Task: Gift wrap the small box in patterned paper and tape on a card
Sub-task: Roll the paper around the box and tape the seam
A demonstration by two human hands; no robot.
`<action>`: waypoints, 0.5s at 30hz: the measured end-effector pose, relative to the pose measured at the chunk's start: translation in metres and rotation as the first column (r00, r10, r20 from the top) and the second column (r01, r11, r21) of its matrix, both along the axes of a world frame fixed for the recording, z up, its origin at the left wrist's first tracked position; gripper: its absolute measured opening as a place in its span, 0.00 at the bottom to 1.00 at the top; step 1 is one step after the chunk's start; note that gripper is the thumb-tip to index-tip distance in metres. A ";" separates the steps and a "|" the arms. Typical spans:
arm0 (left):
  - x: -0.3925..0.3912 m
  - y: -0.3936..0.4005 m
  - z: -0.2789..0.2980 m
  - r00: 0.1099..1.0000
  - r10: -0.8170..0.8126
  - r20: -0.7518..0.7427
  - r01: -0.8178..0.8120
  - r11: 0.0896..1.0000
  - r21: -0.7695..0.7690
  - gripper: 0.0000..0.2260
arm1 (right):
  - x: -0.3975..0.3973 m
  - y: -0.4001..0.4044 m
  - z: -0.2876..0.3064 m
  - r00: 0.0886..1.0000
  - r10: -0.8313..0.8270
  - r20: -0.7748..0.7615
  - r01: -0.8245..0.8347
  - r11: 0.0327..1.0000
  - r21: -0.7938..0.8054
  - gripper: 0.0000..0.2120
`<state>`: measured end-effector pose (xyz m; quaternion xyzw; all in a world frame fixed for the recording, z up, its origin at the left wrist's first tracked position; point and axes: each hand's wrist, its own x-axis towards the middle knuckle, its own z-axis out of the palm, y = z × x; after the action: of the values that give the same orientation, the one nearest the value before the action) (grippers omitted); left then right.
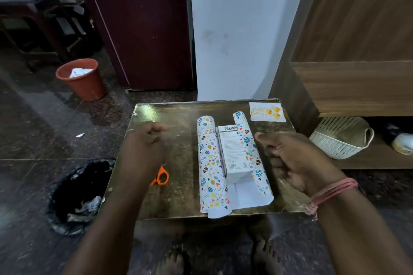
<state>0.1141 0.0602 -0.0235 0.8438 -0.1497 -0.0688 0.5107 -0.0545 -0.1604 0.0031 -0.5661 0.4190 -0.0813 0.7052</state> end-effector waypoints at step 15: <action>0.044 0.047 -0.021 0.999 0.016 -0.035 0.003 0.874 0.485 0.26 | 0.037 0.070 -0.009 0.931 0.201 0.304 0.106 0.650 -0.752 0.14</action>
<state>0.1576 0.1071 -0.0442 0.9439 -0.1154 -0.1183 0.2859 -0.0174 -0.0907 -0.0062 -0.7942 0.1942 -0.3322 0.4703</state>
